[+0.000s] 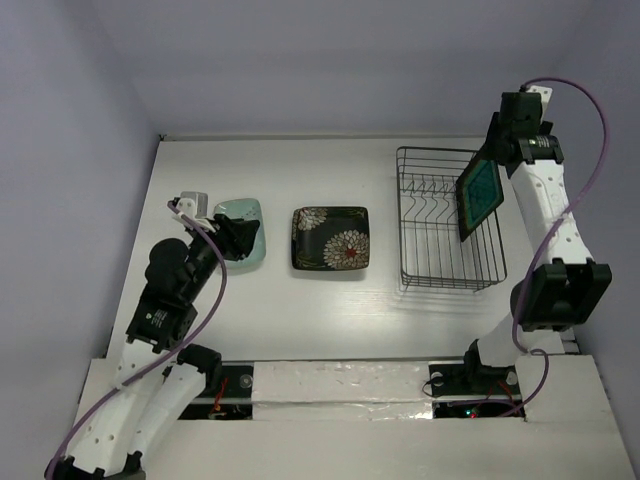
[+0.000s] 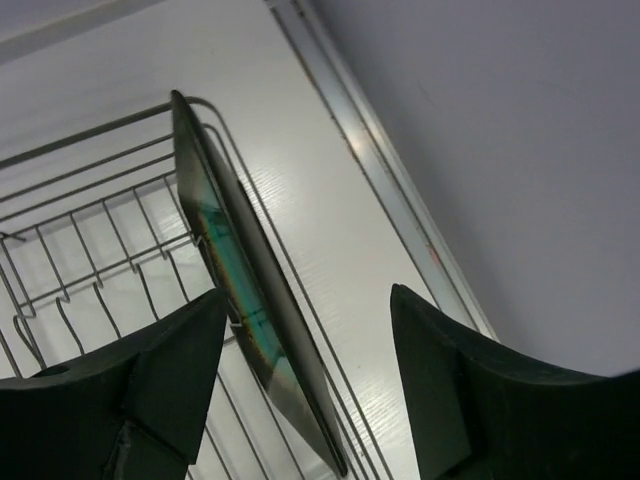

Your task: Unload the plates from the dish rack

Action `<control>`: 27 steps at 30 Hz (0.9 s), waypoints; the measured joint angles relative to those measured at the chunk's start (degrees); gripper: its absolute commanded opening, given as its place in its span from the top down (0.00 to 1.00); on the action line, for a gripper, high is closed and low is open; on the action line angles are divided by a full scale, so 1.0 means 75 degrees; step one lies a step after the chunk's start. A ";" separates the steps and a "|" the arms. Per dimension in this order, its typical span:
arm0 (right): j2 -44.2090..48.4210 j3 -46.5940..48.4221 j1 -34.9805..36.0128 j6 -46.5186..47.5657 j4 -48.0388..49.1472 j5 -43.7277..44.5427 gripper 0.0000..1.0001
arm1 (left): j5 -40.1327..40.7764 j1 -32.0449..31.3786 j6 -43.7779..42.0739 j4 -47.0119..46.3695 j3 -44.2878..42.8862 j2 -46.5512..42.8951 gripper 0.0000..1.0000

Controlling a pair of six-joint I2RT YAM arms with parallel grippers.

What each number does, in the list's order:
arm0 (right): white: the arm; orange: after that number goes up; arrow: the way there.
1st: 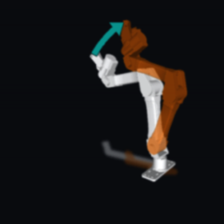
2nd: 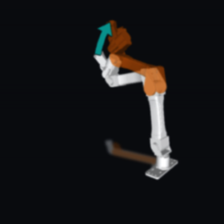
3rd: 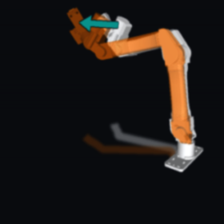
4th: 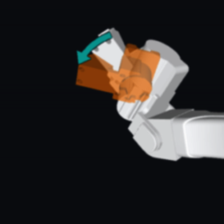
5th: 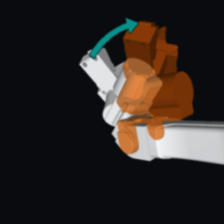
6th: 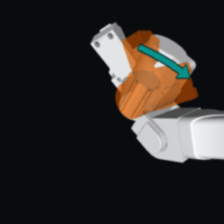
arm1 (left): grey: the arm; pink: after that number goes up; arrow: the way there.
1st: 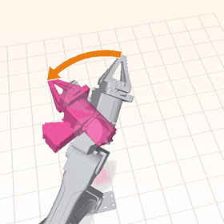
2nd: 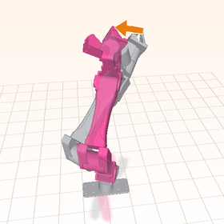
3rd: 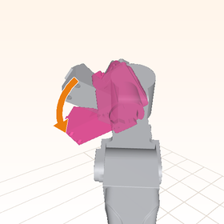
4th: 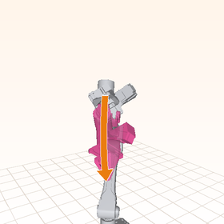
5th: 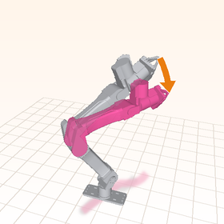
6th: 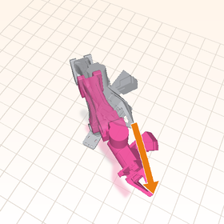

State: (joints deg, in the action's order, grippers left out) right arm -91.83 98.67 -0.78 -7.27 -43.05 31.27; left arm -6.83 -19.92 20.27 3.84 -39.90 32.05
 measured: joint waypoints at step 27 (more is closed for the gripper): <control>-0.1454 0.0122 -0.0093 0.0839 -0.0178 -0.0600 0.89 | 0.0318 -0.0032 -0.0009 0.0041 0.0000 0.0245 0.62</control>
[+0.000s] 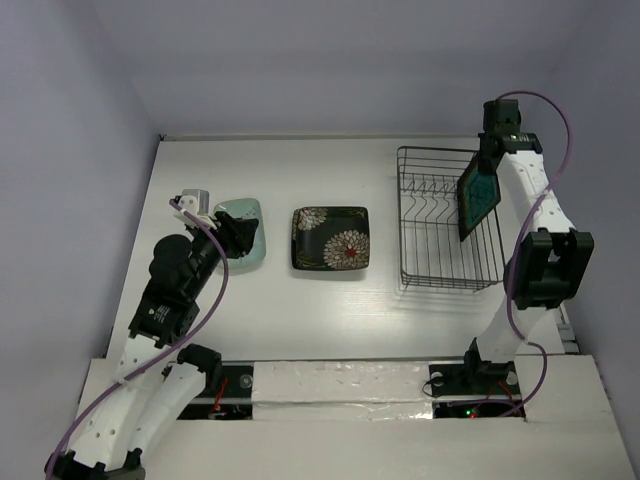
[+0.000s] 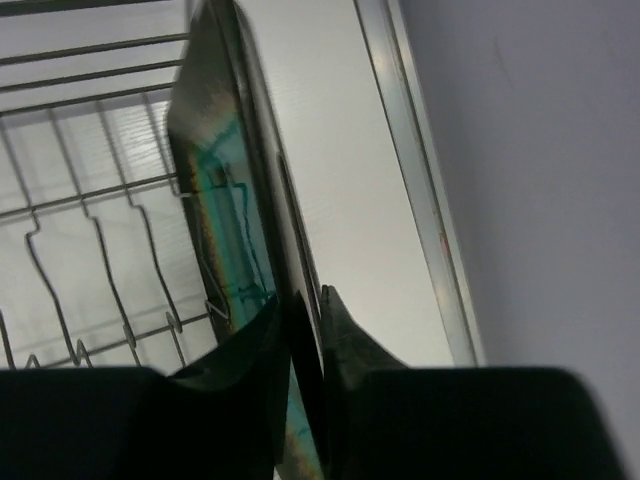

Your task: Unload the plates from the dish rack

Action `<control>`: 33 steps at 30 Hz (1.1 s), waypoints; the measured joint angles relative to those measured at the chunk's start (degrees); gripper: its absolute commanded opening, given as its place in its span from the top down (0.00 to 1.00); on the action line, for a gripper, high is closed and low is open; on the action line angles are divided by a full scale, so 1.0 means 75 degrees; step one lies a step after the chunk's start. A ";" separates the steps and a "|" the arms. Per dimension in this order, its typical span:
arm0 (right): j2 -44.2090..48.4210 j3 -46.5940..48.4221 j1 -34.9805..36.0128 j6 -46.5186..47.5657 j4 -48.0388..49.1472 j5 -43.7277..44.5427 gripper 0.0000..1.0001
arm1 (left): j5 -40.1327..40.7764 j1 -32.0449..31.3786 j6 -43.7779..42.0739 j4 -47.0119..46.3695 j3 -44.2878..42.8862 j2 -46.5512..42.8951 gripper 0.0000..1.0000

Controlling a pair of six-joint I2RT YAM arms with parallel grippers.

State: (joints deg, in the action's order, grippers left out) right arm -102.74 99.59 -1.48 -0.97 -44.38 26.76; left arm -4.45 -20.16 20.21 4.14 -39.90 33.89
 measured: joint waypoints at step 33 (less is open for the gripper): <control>0.2562 0.0294 0.0758 0.0242 -0.1096 0.0230 1.00 | 0.0000 0.0000 0.0006 -0.0003 0.0000 -0.0035 0.62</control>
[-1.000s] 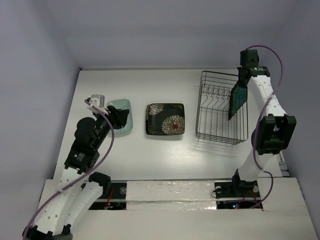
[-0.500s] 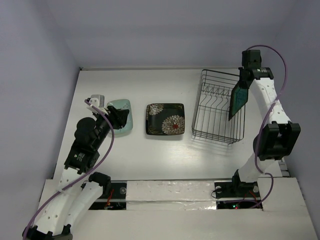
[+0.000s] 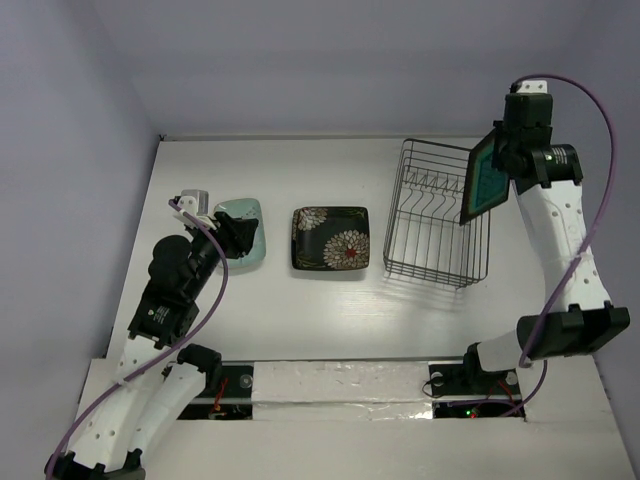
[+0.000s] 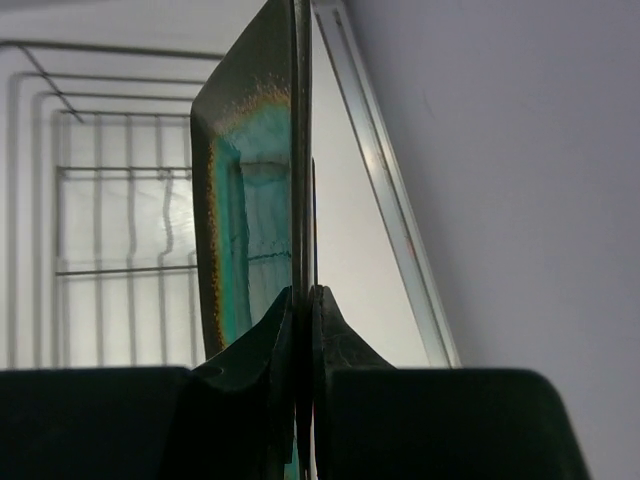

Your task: Unload the plates from the dish rack

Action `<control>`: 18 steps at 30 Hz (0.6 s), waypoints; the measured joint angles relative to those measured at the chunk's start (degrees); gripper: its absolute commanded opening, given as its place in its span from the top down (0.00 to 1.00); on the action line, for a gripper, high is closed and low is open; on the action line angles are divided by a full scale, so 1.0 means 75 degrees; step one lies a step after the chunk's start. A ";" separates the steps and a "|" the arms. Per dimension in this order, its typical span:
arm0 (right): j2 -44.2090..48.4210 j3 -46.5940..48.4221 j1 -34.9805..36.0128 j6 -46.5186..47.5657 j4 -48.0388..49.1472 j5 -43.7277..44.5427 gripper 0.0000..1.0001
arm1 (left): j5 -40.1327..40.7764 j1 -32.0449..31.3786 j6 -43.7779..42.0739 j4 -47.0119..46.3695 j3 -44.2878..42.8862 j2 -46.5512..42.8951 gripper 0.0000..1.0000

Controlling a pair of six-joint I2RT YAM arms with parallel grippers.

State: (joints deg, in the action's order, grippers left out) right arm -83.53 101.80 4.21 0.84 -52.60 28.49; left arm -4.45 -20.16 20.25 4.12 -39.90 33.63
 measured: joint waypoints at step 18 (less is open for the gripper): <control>0.1361 -0.2736 0.2226 -0.3293 0.3917 -0.3010 1.00 | 0.0006 0.0003 -0.0003 0.0000 0.0000 -0.0015 0.62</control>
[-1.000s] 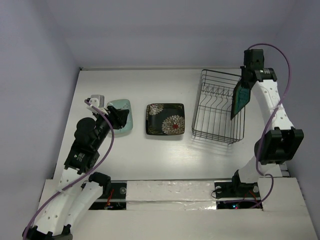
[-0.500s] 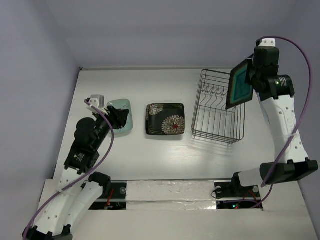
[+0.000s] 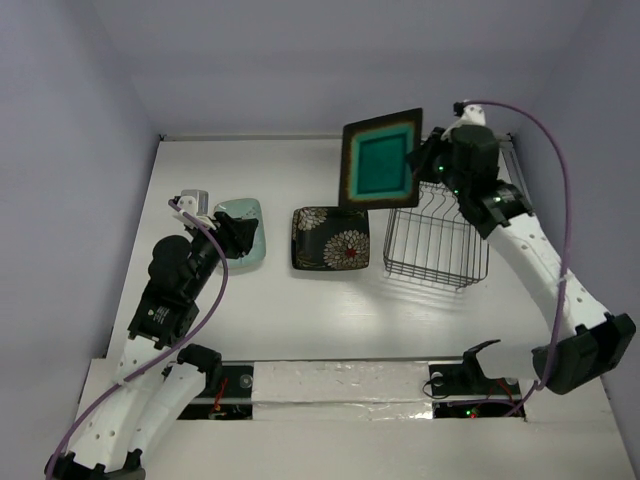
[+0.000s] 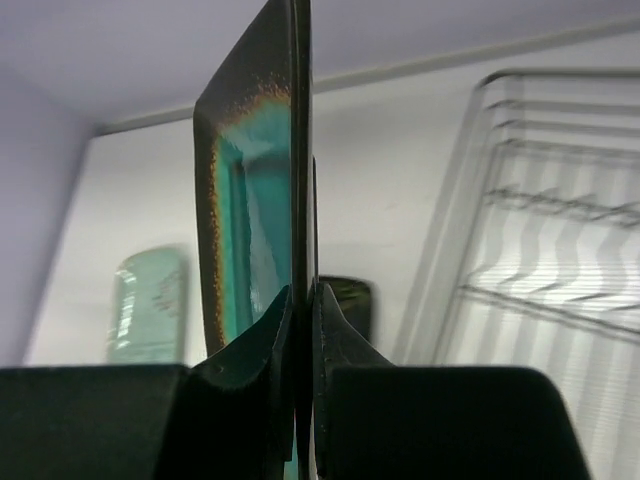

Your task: Unload the plates from the dish rack

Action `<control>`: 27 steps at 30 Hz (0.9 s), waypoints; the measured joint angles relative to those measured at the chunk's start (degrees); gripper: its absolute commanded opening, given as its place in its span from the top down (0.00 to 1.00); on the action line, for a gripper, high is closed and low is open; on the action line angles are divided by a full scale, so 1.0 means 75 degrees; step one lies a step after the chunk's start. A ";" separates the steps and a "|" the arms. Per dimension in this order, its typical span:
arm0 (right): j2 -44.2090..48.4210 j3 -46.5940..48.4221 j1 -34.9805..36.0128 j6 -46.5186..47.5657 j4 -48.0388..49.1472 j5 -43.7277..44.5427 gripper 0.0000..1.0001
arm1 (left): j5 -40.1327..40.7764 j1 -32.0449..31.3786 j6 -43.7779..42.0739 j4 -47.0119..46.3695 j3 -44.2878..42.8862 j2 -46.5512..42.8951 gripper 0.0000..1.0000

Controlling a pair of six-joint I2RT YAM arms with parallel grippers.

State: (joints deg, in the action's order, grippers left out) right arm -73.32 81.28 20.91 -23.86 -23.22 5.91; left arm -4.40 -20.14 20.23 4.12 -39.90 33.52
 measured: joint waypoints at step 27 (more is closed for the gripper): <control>-0.2183 -0.4485 0.1702 -0.3923 0.5418 0.0047 1.00 | 0.0026 0.0052 -0.0006 0.0000 0.0000 -0.0102 0.62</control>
State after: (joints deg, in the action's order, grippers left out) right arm -89.69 47.64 33.67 -53.28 17.41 6.26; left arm -4.21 -19.75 20.18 4.12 -39.90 32.75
